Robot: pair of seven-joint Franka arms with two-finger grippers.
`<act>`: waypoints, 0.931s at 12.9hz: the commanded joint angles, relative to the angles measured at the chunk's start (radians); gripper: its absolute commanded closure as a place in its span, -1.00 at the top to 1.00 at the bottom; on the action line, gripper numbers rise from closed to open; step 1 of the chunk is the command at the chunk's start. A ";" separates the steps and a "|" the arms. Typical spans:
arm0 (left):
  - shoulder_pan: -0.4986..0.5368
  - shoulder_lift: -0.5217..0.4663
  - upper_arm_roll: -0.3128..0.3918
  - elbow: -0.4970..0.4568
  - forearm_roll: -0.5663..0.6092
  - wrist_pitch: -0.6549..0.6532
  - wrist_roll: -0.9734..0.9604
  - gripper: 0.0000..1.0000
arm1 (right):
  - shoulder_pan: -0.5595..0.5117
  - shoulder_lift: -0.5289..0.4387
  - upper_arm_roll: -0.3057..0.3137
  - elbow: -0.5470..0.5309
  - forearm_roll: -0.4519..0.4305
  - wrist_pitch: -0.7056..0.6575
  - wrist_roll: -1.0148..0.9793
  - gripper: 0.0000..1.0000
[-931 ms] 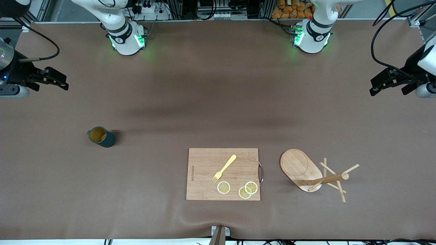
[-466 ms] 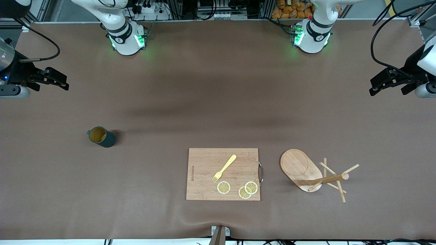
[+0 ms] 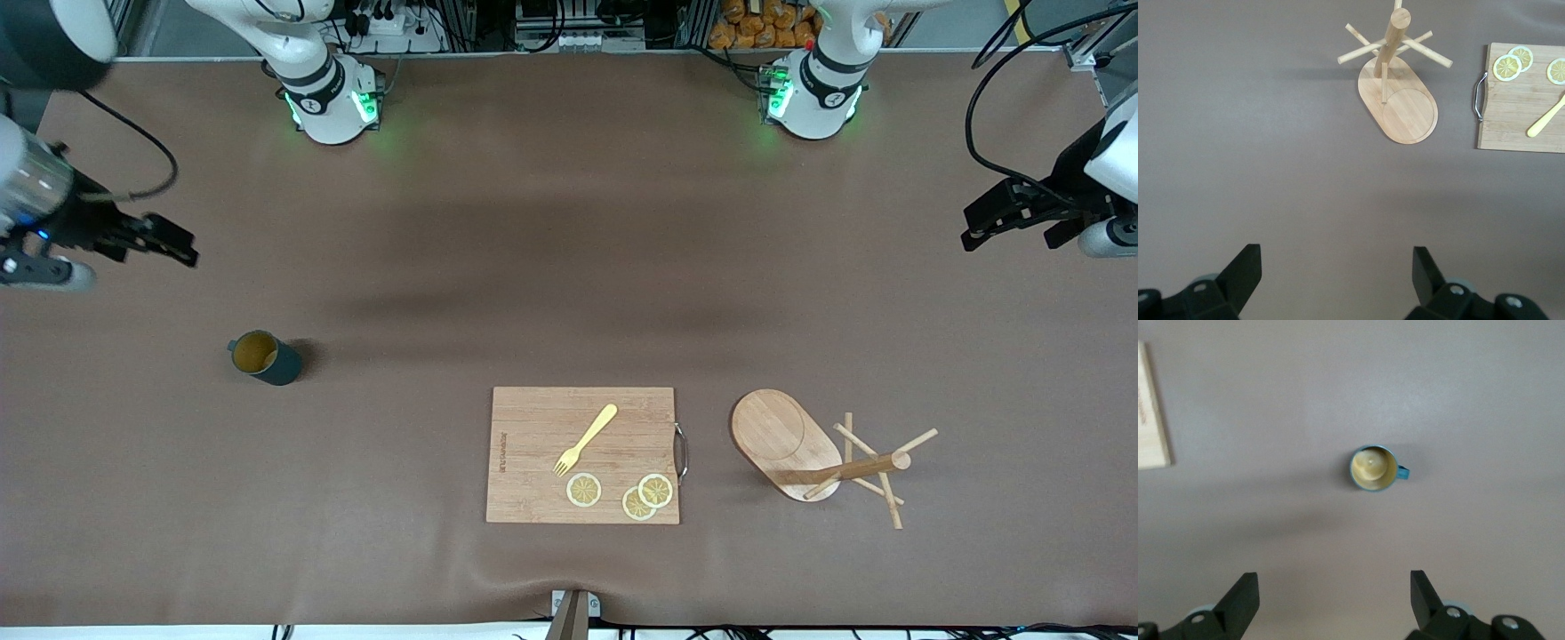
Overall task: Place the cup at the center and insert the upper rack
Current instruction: 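Reach the right gripper toward the teal mug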
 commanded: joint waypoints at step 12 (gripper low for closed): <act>-0.001 0.004 -0.009 0.011 -0.025 -0.003 -0.006 1.00 | -0.003 0.395 -0.013 -0.054 -0.018 0.346 0.204 1.00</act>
